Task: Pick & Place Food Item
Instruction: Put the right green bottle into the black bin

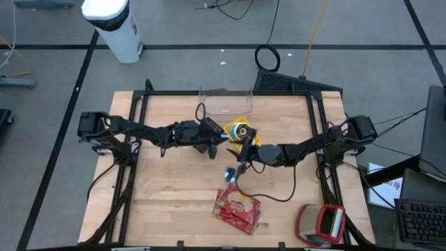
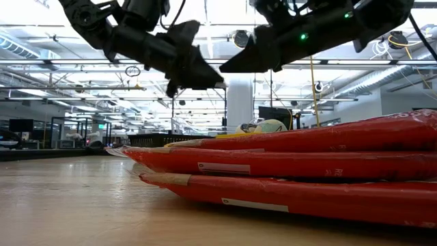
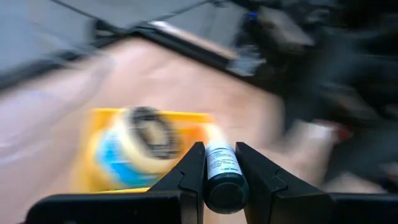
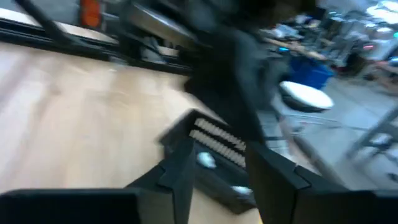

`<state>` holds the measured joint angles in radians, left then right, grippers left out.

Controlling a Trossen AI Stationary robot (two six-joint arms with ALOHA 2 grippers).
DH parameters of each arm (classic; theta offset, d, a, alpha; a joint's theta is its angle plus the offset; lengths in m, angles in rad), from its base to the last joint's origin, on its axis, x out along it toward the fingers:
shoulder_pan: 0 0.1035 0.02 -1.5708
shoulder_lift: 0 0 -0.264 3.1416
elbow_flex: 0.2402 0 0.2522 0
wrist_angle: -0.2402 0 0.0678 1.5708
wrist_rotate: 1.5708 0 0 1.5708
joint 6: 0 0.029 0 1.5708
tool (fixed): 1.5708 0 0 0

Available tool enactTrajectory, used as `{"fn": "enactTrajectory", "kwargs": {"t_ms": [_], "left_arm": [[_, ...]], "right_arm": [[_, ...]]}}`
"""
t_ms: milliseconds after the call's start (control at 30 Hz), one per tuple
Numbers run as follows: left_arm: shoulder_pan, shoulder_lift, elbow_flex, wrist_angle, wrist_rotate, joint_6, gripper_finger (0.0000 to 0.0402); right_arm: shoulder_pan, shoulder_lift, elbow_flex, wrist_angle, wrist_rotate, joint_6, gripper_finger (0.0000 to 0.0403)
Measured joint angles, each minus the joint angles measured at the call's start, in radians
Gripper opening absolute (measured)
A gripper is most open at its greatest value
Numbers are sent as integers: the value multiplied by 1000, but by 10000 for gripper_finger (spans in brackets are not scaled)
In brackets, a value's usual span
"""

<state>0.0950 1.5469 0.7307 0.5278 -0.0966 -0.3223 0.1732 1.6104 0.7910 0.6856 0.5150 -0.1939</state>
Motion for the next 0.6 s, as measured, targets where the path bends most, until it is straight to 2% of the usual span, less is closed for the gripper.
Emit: {"fn": "enactTrajectory", "kwargs": {"t_ms": [300, 433, 600], "left_arm": [[-4, -88, -43, -205, -235, 58, 62], [2, -118, -130, -182, -275, 37, 62], [27, -121, -244, -52, -285, 2, 62]], "right_arm": [[0, -24, 0, -18, 3, 54, 170], [-2, -35, -3, -39, 3, 60, 174], [-15, -35, -1, -47, -5, 61, 170]]}}
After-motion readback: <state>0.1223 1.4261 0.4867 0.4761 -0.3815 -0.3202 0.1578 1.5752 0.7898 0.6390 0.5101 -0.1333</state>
